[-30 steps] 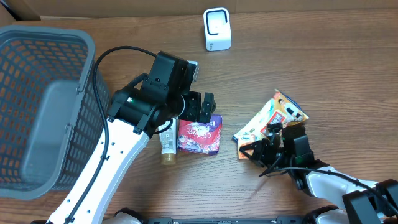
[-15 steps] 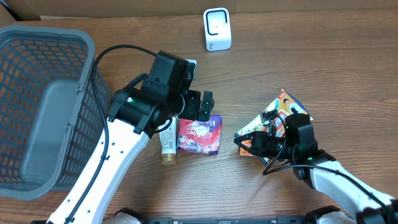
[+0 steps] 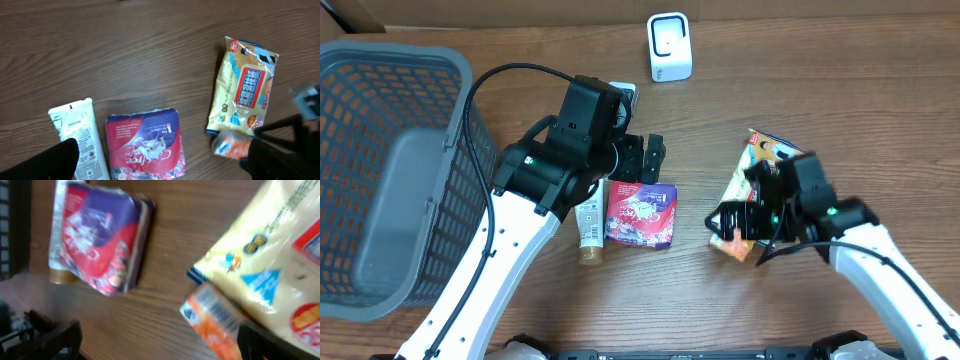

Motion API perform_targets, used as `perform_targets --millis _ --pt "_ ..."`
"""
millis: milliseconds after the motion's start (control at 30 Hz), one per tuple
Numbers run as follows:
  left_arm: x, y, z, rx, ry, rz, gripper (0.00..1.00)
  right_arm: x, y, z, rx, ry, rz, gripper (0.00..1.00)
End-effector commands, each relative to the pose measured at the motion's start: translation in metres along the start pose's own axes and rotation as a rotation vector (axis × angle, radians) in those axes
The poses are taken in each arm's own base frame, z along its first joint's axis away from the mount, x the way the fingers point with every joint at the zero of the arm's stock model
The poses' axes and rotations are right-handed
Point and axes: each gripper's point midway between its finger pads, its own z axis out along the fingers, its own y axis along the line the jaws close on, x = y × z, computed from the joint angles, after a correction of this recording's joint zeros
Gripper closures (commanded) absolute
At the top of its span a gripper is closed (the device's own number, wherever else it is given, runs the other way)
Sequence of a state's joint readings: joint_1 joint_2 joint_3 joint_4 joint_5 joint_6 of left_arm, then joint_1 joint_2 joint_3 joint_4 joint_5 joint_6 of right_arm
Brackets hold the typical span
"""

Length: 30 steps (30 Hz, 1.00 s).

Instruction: Scan the item barcode

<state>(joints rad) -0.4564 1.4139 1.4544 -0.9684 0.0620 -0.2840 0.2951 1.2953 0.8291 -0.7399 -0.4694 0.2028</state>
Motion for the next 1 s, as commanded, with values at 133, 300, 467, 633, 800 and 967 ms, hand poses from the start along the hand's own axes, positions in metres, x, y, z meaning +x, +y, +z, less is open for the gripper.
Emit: perform_targets --millis 133,300,467,633,800,967 --pt "-0.011 0.005 -0.005 -0.029 -0.036 0.037 0.00 -0.030 -0.014 -0.051 0.253 -0.085 0.172 0.00" --pt "-0.026 0.014 -0.007 -0.085 -0.101 0.044 0.00 -0.004 -0.005 -0.052 0.253 0.016 0.235 0.00" --pt "-0.055 0.026 -0.013 -0.093 -0.211 0.020 0.00 0.026 -0.023 -0.048 0.461 -0.048 0.739 0.00" --pt "-0.060 0.053 -0.017 -0.119 -0.220 -0.039 0.00 0.033 -0.019 -0.021 0.514 -0.192 0.818 0.00" --pt "-0.055 0.064 -0.018 -0.103 -0.195 -0.074 0.00 0.045 -0.035 0.003 0.609 -0.267 0.679 0.00" --pt "-0.051 0.065 -0.018 -0.097 -0.173 -0.065 0.00 0.044 -0.052 0.018 0.643 -0.309 0.554 0.00"
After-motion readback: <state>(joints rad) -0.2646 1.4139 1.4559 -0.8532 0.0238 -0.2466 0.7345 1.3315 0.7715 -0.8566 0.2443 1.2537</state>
